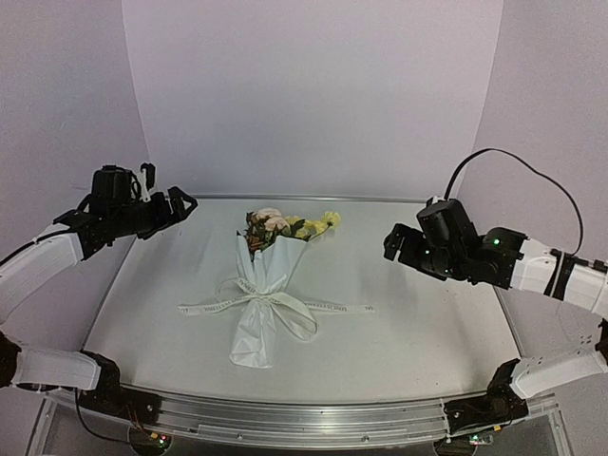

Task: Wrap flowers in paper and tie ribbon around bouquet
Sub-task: Reset both arms

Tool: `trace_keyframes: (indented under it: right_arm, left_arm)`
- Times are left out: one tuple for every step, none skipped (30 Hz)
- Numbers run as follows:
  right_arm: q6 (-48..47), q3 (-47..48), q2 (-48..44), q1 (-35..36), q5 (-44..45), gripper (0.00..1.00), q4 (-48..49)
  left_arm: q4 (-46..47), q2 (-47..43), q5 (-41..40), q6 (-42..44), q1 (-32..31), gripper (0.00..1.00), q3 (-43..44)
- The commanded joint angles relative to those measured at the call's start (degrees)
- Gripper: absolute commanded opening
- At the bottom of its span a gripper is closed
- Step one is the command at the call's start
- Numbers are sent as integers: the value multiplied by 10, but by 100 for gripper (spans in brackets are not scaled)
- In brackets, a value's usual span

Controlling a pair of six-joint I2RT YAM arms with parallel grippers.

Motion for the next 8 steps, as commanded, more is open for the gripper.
trace_keyframes:
  right_arm:
    - [-5, -6, -13, 2, 24, 98, -1]
    - [-4, -6, -13, 2, 26, 98, -1]
    - [-5, -7, -13, 2, 26, 98, -1]
    - [-4, -8, -14, 2, 27, 98, -1]
    - [-4, -8, -15, 2, 27, 98, -1]
    - [-3, -9, -15, 2, 28, 98, -1]
    - [-3, -9, -15, 2, 28, 98, -1]
    - [-3, -9, -14, 2, 29, 98, -1]
  left_arm:
    - [1, -21, -15, 9, -1, 100, 18]
    - [1, -22, -16, 9, -1, 100, 16]
    - [2, -24, -16, 10, -1, 100, 15]
    - [3, -27, -16, 11, -1, 100, 14]
    - [4, -28, -17, 12, -1, 100, 13]
    - [4, -28, -17, 13, -1, 100, 12]
    - [4, -29, -18, 12, -1, 100, 12]
    - [4, -29, -18, 11, -1, 100, 12]
